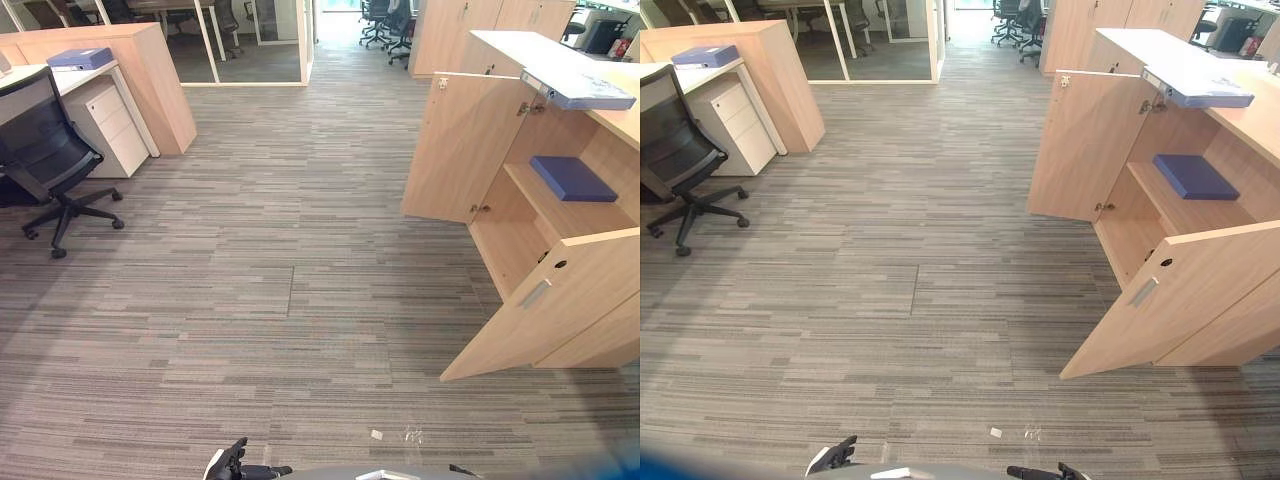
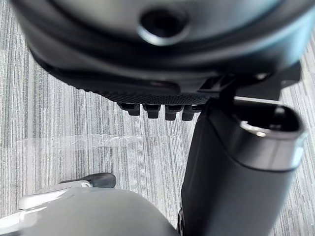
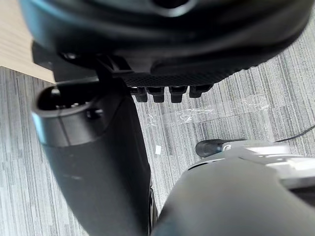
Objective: Walk over to the cabinet, pick up the folder, carry it to the office cabinet, place the folder inside the office cabinet, then close the office cabinet door
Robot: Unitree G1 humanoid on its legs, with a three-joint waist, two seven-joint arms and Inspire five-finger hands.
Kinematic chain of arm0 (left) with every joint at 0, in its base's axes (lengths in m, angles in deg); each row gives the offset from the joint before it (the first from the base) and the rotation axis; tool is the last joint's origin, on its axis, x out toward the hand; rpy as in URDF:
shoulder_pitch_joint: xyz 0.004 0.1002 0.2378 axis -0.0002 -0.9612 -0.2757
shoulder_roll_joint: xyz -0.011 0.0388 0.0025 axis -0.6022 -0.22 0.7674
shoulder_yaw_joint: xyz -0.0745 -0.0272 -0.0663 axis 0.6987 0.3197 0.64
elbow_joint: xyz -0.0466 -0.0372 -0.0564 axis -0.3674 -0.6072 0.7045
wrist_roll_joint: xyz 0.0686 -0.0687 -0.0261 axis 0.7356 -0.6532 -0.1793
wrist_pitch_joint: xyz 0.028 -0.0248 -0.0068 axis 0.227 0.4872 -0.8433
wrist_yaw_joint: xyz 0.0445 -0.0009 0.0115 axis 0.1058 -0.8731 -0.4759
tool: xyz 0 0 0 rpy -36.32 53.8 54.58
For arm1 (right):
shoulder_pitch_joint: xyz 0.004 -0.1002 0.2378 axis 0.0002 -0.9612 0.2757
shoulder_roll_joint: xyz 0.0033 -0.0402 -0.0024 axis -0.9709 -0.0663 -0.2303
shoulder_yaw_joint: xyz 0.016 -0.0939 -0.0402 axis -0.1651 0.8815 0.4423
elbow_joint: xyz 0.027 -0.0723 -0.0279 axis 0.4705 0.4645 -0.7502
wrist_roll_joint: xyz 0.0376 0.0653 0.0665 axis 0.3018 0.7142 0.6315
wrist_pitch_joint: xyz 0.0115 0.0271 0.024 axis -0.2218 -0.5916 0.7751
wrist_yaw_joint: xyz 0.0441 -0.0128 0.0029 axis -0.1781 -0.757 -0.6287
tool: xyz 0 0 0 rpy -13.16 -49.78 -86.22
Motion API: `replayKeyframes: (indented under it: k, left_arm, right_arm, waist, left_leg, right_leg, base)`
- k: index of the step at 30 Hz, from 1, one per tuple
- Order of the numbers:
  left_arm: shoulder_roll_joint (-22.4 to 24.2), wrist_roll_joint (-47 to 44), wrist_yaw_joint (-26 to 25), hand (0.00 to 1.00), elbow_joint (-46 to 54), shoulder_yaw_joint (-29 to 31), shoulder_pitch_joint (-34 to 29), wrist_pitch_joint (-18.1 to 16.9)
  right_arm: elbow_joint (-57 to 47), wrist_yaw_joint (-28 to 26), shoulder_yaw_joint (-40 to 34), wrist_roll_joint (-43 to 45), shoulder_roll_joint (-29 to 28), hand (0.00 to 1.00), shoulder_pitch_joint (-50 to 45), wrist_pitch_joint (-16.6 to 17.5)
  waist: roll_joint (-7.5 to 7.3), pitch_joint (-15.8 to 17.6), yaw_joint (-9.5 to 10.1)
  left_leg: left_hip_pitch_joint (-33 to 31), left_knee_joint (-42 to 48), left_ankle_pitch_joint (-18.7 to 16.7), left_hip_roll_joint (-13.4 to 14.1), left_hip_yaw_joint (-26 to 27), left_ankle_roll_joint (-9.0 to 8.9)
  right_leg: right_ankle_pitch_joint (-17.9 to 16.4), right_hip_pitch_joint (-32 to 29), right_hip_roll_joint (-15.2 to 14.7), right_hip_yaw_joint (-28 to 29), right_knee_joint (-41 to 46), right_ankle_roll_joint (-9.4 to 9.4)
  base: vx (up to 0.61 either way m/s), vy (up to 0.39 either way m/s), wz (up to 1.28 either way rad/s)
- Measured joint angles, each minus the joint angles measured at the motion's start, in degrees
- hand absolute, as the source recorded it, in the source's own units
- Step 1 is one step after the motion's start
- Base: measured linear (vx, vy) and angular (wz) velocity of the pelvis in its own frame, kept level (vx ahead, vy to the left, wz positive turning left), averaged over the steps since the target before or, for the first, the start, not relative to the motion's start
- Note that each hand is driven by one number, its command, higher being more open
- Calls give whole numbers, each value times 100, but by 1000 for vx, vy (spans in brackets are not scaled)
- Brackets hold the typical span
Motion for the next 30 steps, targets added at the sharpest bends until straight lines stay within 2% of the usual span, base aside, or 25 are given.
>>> replayKeyframes:
  k: [3, 6, 11, 22, 30]
  left_arm:
    - [-4, -82, 74, 100, -33, 0, 21, 2]
    - [-3, -80, 130, 100, -180, -2, 123, 12]
    - [-2, -59, 126, 100, -216, 2, 175, 17]
    - [-8, 609, 30, 100, -212, -164, 336, -42]
    - [-40, 619, 24, 100, -211, -279, 372, -71]
  right_arm:
    - [36, -8, -24, 1, -2, 100, 39, -2]
    - [54, -18, -25, -2, 1, 100, 83, -4]
    - [74, -61, -22, -6, 8, 100, 129, -1]
    - [-22, -69, 131, -23, 38, 100, 58, 140]
    - [-20, -65, 169, -9, 48, 100, 90, 130]
  waist:
    - [17, 19, 2]
    - [21, 75, 0]
    - [35, 144, -15]
    - [54, 164, -38]
    - [53, 165, -36]
  left_leg:
    - [56, -64, 5, 4, 25, -8]
    - [145, -100, 0, 8, 55, -15]
    - [156, -110, -2, 7, 169, -18]
    - [146, -141, -17, 26, 334, -37]
    - [101, -138, -20, 28, 337, -41]
  right_leg:
    - [2, 23, 4, 14, -19, 16]
    - [-2, 100, 3, 30, -38, 127]
    - [20, 80, 0, 145, -61, 157]
    - [105, 42, 31, 306, -175, 75]
    - [119, -7, 35, 309, -174, 62]
  base:
    - [12, 0, -4]
    - [1, 9, -7]
    - [-14, 6, -11]
    - [-13, -11, -8]
    - [0, 0, 0]
